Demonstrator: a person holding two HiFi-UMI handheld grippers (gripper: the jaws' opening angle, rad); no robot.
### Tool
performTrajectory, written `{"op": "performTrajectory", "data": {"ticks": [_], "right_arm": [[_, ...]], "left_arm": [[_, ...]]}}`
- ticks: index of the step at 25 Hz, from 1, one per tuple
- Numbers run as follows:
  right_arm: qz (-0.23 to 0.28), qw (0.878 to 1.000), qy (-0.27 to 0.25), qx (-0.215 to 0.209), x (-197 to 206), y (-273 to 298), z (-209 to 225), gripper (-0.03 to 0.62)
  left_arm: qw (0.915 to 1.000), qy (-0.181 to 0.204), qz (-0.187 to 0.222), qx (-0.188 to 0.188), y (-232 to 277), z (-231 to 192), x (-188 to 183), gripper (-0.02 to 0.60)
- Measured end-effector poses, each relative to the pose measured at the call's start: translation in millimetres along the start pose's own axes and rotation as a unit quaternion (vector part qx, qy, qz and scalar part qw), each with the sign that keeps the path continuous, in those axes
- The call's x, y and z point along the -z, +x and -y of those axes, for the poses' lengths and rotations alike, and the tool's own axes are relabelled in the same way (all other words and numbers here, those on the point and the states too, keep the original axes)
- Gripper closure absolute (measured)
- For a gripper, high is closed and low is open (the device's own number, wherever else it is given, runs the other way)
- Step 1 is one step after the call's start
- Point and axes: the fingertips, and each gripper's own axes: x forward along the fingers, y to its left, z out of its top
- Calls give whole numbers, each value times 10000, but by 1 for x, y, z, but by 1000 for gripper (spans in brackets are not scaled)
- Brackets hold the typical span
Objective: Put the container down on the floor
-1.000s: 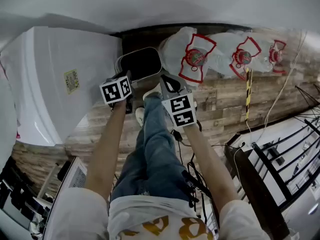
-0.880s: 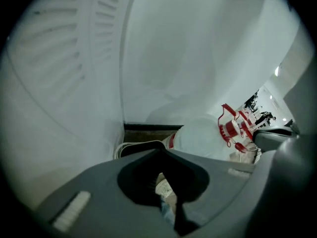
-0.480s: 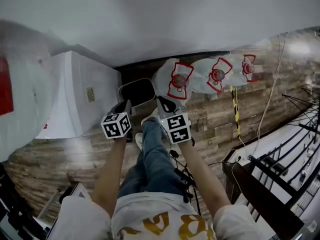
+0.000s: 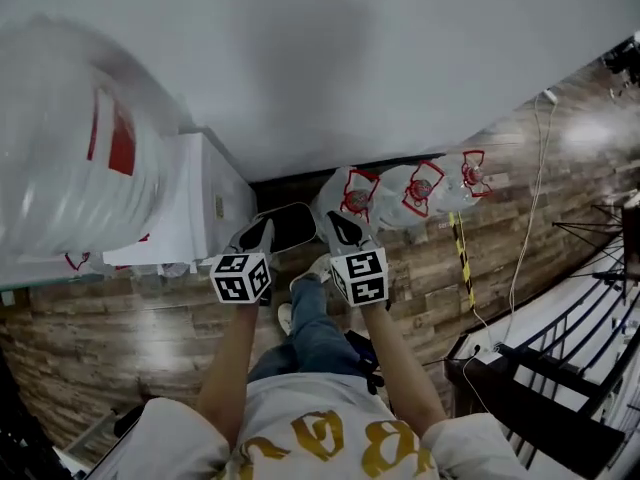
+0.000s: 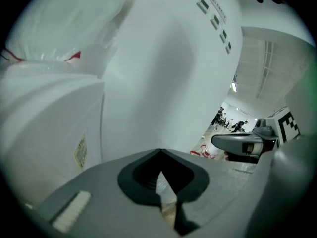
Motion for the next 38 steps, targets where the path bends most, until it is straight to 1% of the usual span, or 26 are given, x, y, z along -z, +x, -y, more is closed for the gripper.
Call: {"op": "performTrajectory", "data": {"ticks": [3, 6, 8, 12, 14, 17, 22, 25, 29, 38], "right_arm": [[308, 9994, 125, 57, -25, -24, -16, 564], [505, 9986, 144, 76, -39, -46, -30, 565], [647, 9976, 181, 166, -48, -60, -35, 565], [939, 9950, 185, 278, -58, -86, -53, 565], [1027, 9943, 102, 274, -63, -96, -63, 565], [1174, 9927, 36, 283, -71, -109, -75, 565], [1301, 9910, 14, 310, -73, -124, -90, 565], [1306, 9909, -8, 330, -73, -128, -96, 565], [1301, 9910, -92, 313, -73, -128, -101, 565], [1285, 9911, -44, 338, -73, -125, -103, 565]], "left_arm": [[9993, 32, 354, 68, -30, 11, -28, 581], [9977, -17, 664, 117, -58, 21, -47, 581], [9964, -12, 818, 205, -74, 29, -59, 581], [9940, -78, 1071, 189, -115, 34, -69, 581], [9929, -23, 1172, 180, -132, 38, -71, 581], [9921, 123, 1239, 135, -152, 39, -73, 581], [9908, 208, 1336, 16, -176, 35, -68, 581], [9894, 204, 1435, -19, -184, 31, -72, 581], [9894, 207, 1435, -91, -188, 26, -75, 581], [9900, 204, 1393, -112, -188, 21, -73, 581]]}}
